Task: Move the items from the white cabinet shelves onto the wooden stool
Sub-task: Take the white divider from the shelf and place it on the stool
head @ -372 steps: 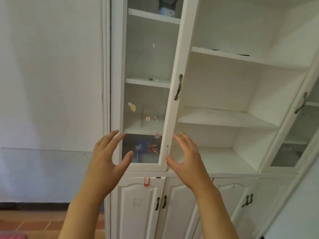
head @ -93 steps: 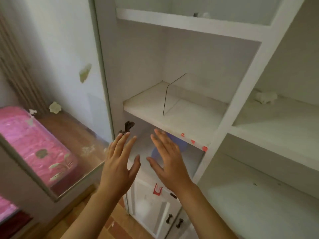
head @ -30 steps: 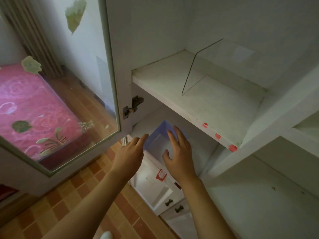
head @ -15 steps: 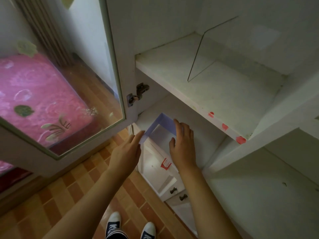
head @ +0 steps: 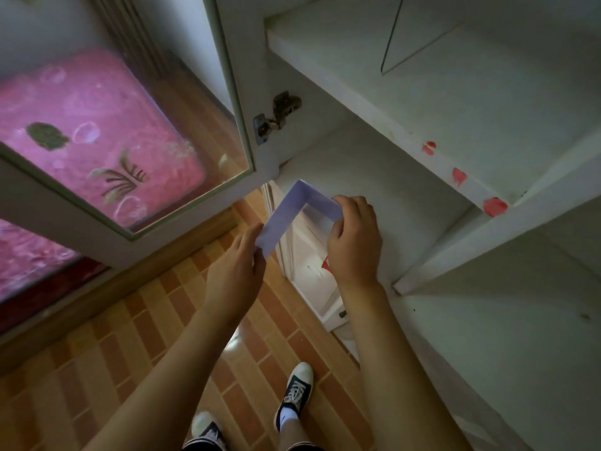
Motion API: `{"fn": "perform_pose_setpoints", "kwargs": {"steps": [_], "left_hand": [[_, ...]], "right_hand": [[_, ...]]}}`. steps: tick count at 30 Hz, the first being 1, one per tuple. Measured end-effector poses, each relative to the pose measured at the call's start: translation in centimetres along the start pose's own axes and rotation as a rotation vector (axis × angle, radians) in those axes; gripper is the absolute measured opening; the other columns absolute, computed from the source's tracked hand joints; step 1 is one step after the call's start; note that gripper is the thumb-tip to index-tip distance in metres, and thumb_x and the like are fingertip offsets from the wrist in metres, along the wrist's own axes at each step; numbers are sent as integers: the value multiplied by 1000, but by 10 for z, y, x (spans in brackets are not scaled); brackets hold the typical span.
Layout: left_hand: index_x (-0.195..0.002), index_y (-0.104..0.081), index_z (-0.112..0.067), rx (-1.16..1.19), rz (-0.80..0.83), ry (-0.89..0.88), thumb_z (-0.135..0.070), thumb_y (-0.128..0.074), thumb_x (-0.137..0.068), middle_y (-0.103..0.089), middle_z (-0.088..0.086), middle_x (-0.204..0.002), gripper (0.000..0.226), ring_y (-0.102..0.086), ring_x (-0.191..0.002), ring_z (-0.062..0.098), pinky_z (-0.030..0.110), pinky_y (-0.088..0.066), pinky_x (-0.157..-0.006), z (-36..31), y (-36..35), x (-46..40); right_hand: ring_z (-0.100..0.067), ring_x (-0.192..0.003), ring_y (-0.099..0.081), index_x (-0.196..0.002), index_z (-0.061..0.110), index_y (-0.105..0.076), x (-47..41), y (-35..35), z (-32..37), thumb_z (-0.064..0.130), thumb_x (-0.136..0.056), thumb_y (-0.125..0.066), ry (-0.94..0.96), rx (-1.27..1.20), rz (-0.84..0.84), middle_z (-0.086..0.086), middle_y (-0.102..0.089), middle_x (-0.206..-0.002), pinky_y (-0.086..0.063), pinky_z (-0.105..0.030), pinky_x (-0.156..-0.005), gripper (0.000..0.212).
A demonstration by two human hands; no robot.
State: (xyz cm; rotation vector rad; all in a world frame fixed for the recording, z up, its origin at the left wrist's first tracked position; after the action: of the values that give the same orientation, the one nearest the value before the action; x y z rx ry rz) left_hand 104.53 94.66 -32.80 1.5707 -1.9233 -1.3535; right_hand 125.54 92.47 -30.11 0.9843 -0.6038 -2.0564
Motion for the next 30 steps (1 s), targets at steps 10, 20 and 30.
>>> {"fn": "perform_pose_setpoints", "kwargs": {"steps": [10, 20, 30], "left_hand": [[-142, -51, -15, -26, -64, 82, -5, -71, -93, -69, 9, -127, 54, -73, -90, 32, 40, -58, -59, 17, 56, 54], [-134, -48, -32, 24, -351, 306, -8, -65, -88, -62, -7, -126, 55, -70, -98, 35, 45, -58, -67, 56, 169, 218], [-136, -55, -30, -32, -529, 497, -15, -61, -88, -66, -8, -127, 51, -70, -102, 29, 43, -58, -75, 94, 300, 391]], "right_hand": [[-30, -105, -67, -124, 3, -68, 37, 6, 58, -11, -92, -60, 73, -21, 18, -10, -67, -115, -62, -42, -78, 36], [-31, -103, -65, -119, 6, -68, 162, 11, 191, -8, -90, -57, 289, -139, 159, -6, -66, -110, -60, -45, -76, 34], [-22, -97, -59, -115, 9, -72, 285, 15, 345, -13, -84, -60, 522, -318, 257, -5, -68, -105, -41, -23, -78, 40]]}}
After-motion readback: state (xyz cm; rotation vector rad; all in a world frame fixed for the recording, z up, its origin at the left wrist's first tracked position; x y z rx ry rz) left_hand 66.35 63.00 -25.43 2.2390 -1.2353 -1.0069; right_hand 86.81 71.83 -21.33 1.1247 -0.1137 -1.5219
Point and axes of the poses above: each hand's wrist, its own x-axis away from the middle knuckle, its own y-axis out of the back of the hand, z = x × y, the point moved 3 cm from there along -x, towards the middle knuckle
